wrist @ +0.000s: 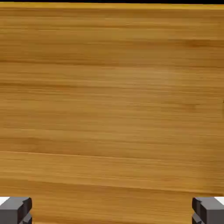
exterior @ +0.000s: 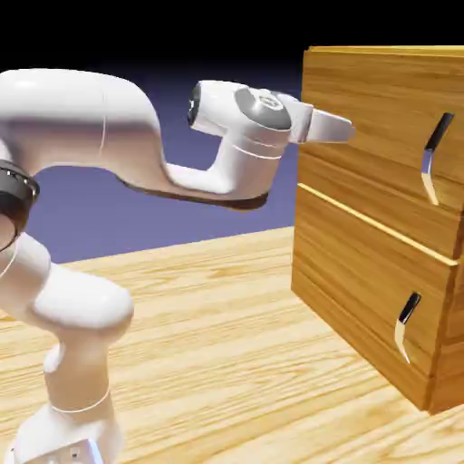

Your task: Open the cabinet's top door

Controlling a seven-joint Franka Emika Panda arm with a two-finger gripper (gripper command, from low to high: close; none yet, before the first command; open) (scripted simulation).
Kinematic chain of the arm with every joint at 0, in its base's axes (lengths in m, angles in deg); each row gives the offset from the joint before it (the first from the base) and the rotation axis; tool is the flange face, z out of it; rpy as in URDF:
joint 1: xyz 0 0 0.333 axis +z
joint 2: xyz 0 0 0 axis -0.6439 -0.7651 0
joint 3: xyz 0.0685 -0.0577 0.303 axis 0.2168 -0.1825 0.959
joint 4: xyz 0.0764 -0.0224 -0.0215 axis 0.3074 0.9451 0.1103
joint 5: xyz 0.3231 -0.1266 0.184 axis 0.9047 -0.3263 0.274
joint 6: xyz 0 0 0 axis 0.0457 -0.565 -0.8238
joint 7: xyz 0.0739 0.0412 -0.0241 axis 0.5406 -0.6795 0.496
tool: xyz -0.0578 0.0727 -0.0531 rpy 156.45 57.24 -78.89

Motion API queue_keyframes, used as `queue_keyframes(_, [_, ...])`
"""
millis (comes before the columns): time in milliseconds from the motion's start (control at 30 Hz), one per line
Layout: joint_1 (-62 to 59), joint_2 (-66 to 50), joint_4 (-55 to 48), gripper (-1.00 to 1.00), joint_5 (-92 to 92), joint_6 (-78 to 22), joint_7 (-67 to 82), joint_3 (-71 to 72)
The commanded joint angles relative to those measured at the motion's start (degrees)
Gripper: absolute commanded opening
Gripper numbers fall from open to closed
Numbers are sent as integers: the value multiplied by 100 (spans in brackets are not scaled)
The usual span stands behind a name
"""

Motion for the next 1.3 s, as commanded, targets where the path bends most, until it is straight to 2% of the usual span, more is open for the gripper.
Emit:
queue_keyframes(0, [104, 22, -68, 0, -250, -6, -187, -108])
queue_keyframes(733, [2374, 500, -1561, 0, -5713, -130, -4283, -2472])
queue_keyframes(967, [3567, 309, -2471, 0, -5719, -100, -4257, -3316])
queue_keyframes(1000, [3567, 309, -2471, -100, -5719, -100, -4257, -3316])
queue_keyframes(1267, [2114, 71, -1289, -100, -5229, -749, -4283, -2267])
